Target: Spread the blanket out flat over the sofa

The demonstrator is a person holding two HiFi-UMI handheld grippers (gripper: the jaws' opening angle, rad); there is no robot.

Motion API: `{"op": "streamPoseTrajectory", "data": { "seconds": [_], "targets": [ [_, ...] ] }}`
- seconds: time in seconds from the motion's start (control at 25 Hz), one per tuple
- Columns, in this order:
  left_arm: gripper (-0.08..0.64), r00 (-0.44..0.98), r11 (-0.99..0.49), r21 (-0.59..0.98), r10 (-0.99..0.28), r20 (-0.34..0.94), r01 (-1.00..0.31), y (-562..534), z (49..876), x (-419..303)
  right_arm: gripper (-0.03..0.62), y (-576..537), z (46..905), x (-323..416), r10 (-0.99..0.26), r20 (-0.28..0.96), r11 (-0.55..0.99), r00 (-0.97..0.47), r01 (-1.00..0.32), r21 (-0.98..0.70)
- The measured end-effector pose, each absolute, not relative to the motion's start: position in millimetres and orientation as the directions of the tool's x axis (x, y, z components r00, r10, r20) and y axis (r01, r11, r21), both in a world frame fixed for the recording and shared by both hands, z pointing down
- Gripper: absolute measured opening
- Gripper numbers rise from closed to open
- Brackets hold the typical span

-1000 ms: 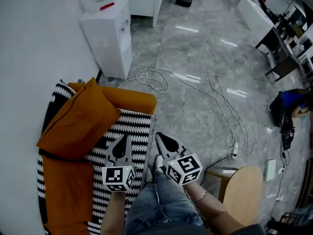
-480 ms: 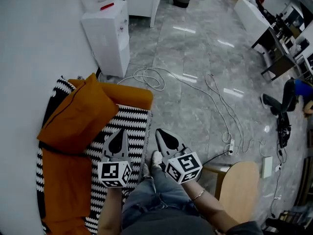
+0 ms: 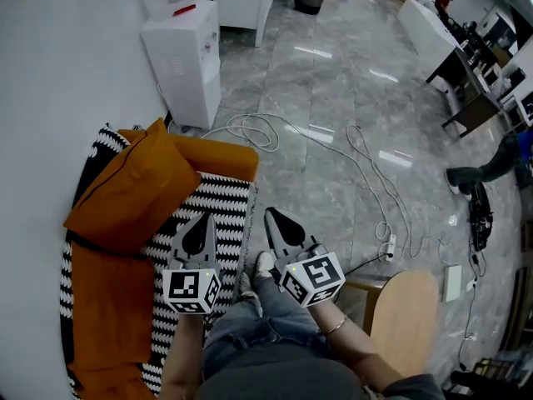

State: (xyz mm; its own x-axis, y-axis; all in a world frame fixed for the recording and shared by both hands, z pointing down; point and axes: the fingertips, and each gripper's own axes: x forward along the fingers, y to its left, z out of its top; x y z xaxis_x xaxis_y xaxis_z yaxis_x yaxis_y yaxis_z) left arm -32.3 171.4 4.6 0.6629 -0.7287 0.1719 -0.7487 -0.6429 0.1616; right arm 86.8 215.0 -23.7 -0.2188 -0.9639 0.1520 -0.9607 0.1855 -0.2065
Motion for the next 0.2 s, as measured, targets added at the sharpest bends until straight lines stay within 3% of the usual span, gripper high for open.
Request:
{"op": "streamPoseTrajectory", "data": {
  "seconds": [0.2],
  "targets": [
    [0.017, 0.673, -0.655, 0.155, -0.72, 0.169, -0.739, 179.7, 0.7, -32.1, 0.009, 221.3, -30.2, 83.9, -0.965, 0.139, 0.191, -0.22, -0.962, -0.195]
  ]
}}
